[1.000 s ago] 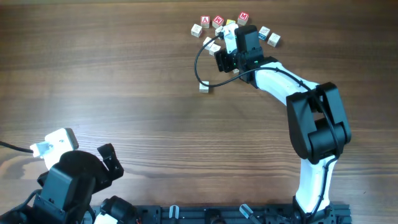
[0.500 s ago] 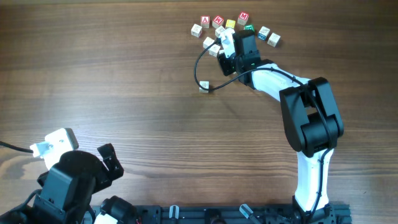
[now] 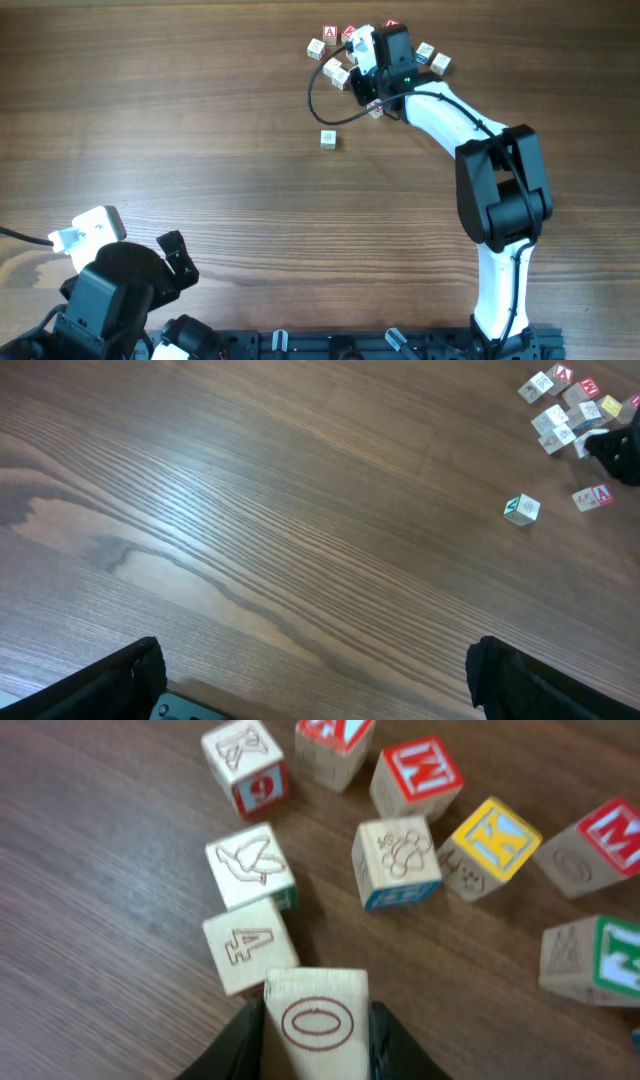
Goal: Form a horizontal line
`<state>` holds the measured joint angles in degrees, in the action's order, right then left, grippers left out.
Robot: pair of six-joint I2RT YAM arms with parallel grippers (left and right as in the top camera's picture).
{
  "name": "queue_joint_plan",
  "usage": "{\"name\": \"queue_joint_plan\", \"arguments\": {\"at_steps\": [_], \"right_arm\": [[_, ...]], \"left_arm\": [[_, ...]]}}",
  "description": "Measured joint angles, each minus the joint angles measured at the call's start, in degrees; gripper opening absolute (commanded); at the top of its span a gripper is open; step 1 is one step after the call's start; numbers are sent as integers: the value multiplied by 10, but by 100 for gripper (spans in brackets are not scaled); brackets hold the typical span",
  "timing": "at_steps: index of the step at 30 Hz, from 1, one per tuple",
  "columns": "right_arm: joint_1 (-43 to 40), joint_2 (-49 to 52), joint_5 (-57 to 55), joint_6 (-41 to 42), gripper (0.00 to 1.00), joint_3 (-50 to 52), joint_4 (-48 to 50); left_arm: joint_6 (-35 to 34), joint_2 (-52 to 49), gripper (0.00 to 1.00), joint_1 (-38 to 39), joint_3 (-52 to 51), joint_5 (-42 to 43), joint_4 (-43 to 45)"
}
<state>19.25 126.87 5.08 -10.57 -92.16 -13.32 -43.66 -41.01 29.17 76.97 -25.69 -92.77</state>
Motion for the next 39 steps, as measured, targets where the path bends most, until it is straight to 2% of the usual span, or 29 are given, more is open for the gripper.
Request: {"name": "queue_joint_plan", "arguments": {"at_steps": [5,10,13,18,22,30,39], "right_arm": [[0,-35,0,8,17,-18,-94],[0,-183,0,62,17,-20,-197],[0,-235,0,94,14,-29,-249],[0,-242,0,167,14,-7,-296],[0,-240,0,209,16,63,-249],[9,-230,0,288,20,247,-16],[60,-137,-13,325,20,265,78]], "left_arm": [[0,0,100,0,0,0,0],[0,0,100,0,0,0,0],[0,0,100,0,0,0,0],[0,0,100,0,0,0,0],[0,0,100,0,0,0,0],[0,0,100,0,0,0,0],[0,0,100,0,0,0,0]]}}
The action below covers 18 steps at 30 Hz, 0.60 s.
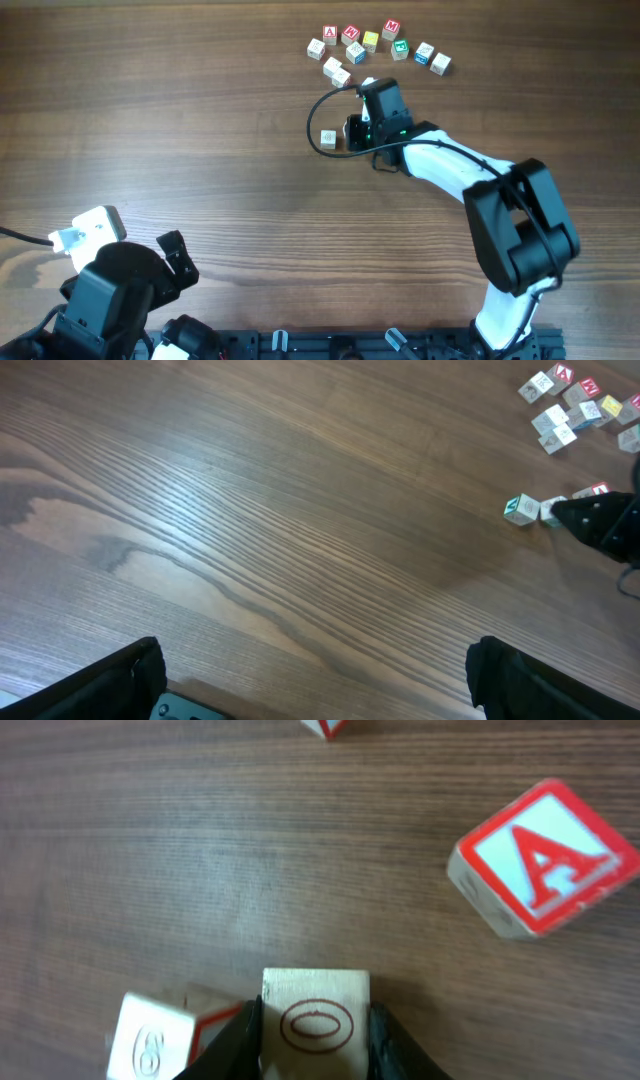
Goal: Form a horizontal line
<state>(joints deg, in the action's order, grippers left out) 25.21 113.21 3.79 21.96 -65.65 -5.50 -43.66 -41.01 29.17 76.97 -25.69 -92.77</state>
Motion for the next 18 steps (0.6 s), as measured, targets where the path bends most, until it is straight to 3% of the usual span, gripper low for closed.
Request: {"name": "queue_joint_plan", "arguments": {"at_steps": [3,5,9,11,13,17,18], "right_arm": [[0,3,-2,20,27,0,11],[0,6,-2,26,38,0,22],[0,11,-3,36,43,0,3],[0,13,-3,36,59,0,-11],[0,13,0,36,68,0,-13],[1,-3,6,32,99,-3,-45],[1,-10,7,30,100,-3,-57]], "left_arm": [[0,0,100,0,0,0,0],[0,0,100,0,0,0,0],[0,0,100,0,0,0,0],[0,0,100,0,0,0,0],[0,0,100,0,0,0,0],[0,0,100,0,0,0,0],[0,0,100,0,0,0,0]]}}
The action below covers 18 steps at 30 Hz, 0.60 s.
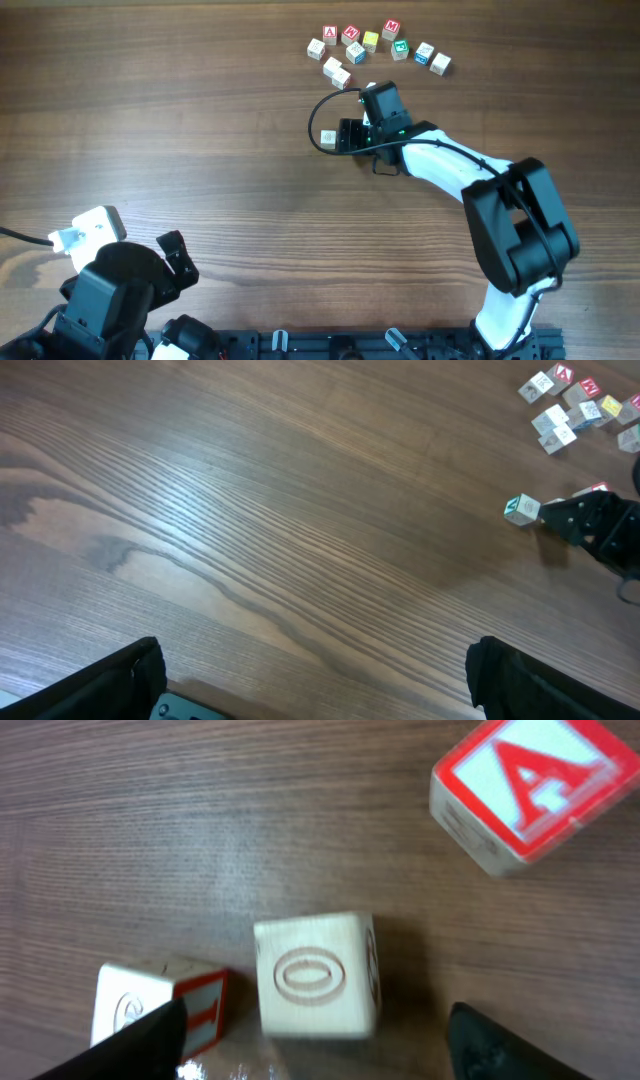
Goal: Form a horizontal line
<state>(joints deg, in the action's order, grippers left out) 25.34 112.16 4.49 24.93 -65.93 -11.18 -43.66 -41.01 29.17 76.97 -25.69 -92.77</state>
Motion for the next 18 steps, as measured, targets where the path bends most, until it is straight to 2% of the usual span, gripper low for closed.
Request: {"name": "queue_joint_plan", "arguments": {"at_steps": [4,9,14,18], "right_arm": [[0,-62,-6,-19,100,-4,-16],[0,-120,-44,-63,100,-31,42],[0,-99,-59,-119,100,-37,137],[0,-25,-42,-195,99,-69,151]], "left_arm": [[0,0,100,0,0,0,0],[0,0,100,0,0,0,0],[0,0,100,0,0,0,0],[0,0,100,0,0,0,0]]}}
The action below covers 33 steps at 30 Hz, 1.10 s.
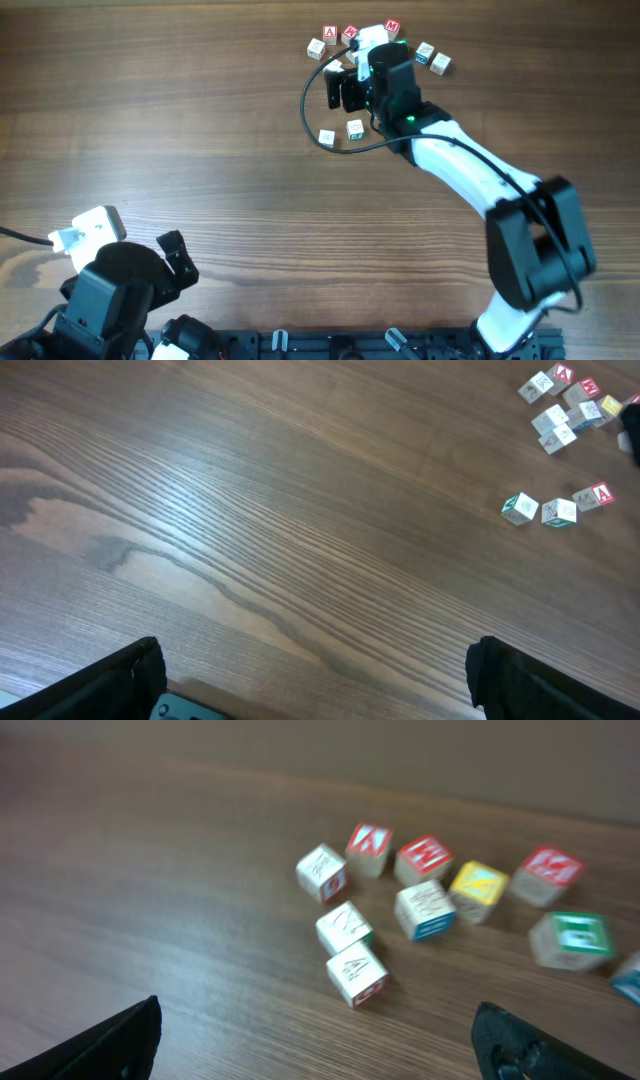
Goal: Form a horizontal line
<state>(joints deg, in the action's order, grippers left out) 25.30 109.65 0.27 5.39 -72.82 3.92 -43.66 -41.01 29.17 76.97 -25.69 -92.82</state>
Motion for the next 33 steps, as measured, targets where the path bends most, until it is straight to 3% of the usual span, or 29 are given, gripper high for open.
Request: {"name": "queue_joint_plan", "arguments": {"at_steps": [6,9,13,17,23,28,31,33], "right_arm": [[-19,142,62,-75,88,-106,-18],[-38,178,84,-87,75,-129,-21],[-41,199,108,-100,73,-130,-17],[-41,222,139,-108,54,-130,6],[-41,226,136,-111,58,-131,48],[-41,244,123,-110,52,-134,73],[-41,256,121,-109,38,-136,71],[-41,257,121,-105,34,-136,71]], "left_arm": [[0,0,100,0,0,0,0],[0,0,100,0,0,0,0],[0,0,100,0,0,0,0],[0,0,100,0,0,0,0],[0,0,100,0,0,0,0],[0,0,100,0,0,0,0],[0,0,100,0,0,0,0],[0,0,100,0,0,0,0]]}}
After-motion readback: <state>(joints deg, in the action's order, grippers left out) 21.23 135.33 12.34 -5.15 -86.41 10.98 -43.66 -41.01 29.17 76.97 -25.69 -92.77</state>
